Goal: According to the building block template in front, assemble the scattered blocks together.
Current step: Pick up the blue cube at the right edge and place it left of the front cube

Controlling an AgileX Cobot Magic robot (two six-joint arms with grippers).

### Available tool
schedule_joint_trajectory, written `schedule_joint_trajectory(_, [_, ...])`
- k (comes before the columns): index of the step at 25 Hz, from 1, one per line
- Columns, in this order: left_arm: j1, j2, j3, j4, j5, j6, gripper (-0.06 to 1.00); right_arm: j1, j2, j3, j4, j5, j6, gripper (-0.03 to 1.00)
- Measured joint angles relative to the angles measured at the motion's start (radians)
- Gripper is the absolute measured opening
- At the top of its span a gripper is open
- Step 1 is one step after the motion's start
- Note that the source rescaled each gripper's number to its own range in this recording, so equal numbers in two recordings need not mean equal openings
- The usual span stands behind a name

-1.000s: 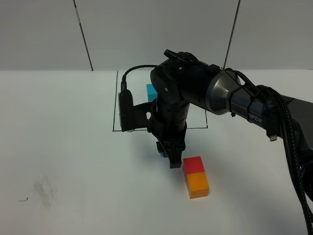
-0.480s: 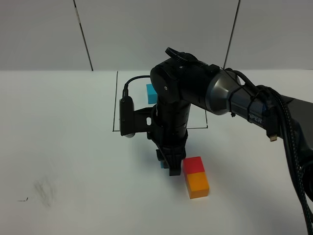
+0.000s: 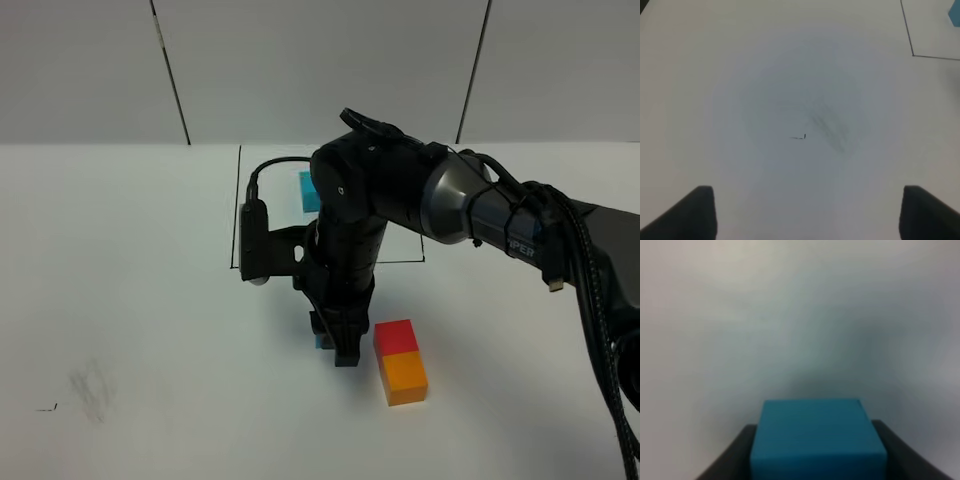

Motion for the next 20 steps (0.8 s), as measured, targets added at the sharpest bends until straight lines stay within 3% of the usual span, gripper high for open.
schedule_joint_trajectory(10, [0.0, 0.0, 0.0, 0.0, 0.0, 0.0, 0.65, 0.0, 0.008, 0.039, 0.004, -0.088, -0.017, 0.0])
schedule_joint_trajectory(20, [0.0, 0.0, 0.0, 0.0, 0.0, 0.0, 0.65, 0.0, 0.066, 0.041, 0.003, -0.097, -0.033, 0.0])
